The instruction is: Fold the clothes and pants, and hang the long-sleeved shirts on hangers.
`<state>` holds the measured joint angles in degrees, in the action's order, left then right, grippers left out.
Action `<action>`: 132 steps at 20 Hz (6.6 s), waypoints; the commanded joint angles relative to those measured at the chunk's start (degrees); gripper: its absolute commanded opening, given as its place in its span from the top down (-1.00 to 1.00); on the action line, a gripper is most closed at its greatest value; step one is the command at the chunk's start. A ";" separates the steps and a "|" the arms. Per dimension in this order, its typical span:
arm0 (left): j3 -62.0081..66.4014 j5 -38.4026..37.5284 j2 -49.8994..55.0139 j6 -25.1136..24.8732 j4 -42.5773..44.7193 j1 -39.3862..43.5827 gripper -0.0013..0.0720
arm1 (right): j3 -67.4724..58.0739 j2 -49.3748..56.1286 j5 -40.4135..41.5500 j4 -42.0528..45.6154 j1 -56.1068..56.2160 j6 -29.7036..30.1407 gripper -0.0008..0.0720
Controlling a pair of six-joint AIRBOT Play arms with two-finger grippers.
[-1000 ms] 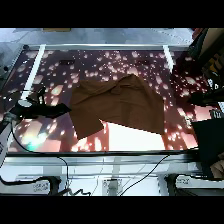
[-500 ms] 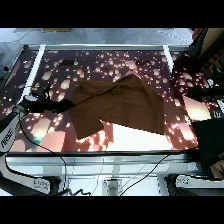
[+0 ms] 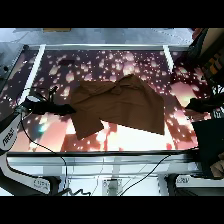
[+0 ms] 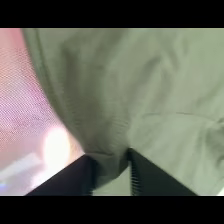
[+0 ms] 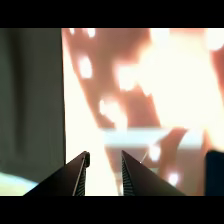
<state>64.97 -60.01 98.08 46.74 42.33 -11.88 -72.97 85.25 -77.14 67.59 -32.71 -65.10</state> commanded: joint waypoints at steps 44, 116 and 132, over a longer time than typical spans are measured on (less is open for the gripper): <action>0.20 42.99 -82.58 -2.19 -18.27 -8.94 0.95 | -16.33 -52.83 18.36 -27.61 6.21 6.95 0.95; -11.15 -17.27 -44.33 15.43 23.63 -13.07 0.86 | 4.94 10.64 -12.94 -4.17 3.96 6.21 -0.33; -38.29 -15.15 -47.67 15.39 22.32 -13.16 -0.41 | 20.65 11.21 -1.81 -14.99 7.04 10.84 0.14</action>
<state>28.18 -76.36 50.48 62.35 64.58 -24.97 -53.30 96.40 -78.37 51.70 -26.00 -55.44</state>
